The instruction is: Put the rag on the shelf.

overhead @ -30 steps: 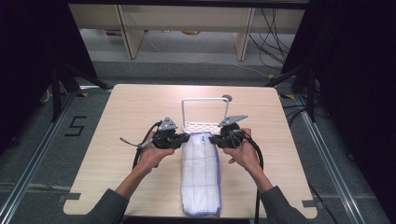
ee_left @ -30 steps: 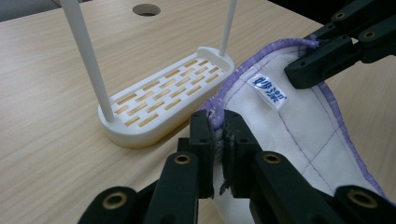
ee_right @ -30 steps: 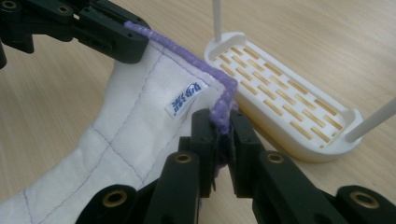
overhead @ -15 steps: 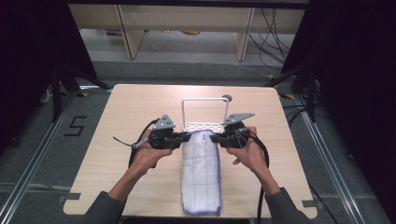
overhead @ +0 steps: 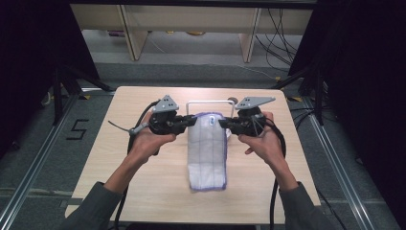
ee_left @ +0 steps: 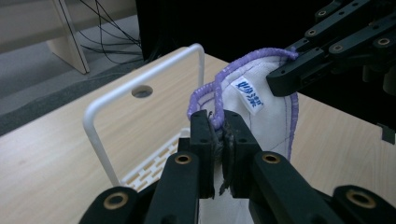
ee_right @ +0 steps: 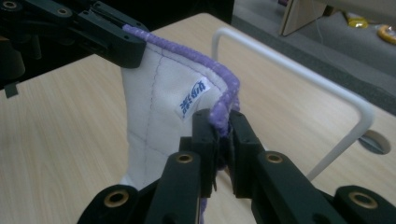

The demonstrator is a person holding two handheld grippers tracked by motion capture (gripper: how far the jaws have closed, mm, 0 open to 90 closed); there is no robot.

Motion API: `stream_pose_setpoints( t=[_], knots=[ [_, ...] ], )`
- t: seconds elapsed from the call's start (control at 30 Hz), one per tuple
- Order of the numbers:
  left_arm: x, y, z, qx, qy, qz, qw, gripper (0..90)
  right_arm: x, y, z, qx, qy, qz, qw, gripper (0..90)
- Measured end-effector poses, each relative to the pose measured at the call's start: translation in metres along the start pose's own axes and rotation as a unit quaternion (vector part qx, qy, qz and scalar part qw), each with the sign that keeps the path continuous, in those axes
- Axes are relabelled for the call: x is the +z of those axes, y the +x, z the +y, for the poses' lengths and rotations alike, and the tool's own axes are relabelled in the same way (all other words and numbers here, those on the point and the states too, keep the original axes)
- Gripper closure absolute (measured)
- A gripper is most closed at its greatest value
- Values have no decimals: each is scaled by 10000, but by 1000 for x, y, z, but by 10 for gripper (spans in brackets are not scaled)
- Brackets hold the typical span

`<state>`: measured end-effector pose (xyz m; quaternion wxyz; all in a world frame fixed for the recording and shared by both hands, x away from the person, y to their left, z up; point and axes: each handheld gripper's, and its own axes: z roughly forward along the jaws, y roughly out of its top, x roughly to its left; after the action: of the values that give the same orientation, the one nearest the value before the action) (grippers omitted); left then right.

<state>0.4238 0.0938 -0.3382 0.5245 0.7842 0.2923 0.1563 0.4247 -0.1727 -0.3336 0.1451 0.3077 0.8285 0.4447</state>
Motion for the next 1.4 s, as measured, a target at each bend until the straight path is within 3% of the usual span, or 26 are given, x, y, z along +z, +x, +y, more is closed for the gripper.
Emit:
stream_pose_setpoints(
  t=[0.17, 0.2, 0.4, 0.5, 0.6, 0.8, 0.83, 1.03, 1.4],
  knots=[
    [-4, 2, 20, 106, -95, 112, 9998, 835, -14, -6, 17, 1, -166, -110, 9998, 835],
    [-4, 3, 29, 144, -116, 131, 9997, 835, -19, -9, 24, -99, -262, -180, 9994, 835],
    [-3, 11, 51, 198, -223, 306, 9991, 836, -26, -18, 45, -79, -362, -311, 9988, 835],
    [-1, 17, 60, 201, -248, 367, 9988, 836, -26, -20, 49, -91, -400, -341, 9986, 836],
    [3, 27, 71, 75, -295, 417, 9987, 836, -24, -27, 58, -42, -443, -338, 9984, 836],
    [5, 33, 85, 85, -274, 468, 9985, 835, -23, -35, 71, -98, -512, -388, 9979, 836],
    [6, 35, 88, 75, -282, 492, 9984, 835, -23, -36, 74, 4, -499, -399, 9980, 836],
    [9, 42, 102, 69, -251, 496, 9984, 831, -22, -48, 89, 70, -556, -496, 9972, 836],
    [19, 59, 126, 27, -306, 703, 9970, 831, -18, -64, 113, 323, -621, -599, 9957, 834]
  ],
)
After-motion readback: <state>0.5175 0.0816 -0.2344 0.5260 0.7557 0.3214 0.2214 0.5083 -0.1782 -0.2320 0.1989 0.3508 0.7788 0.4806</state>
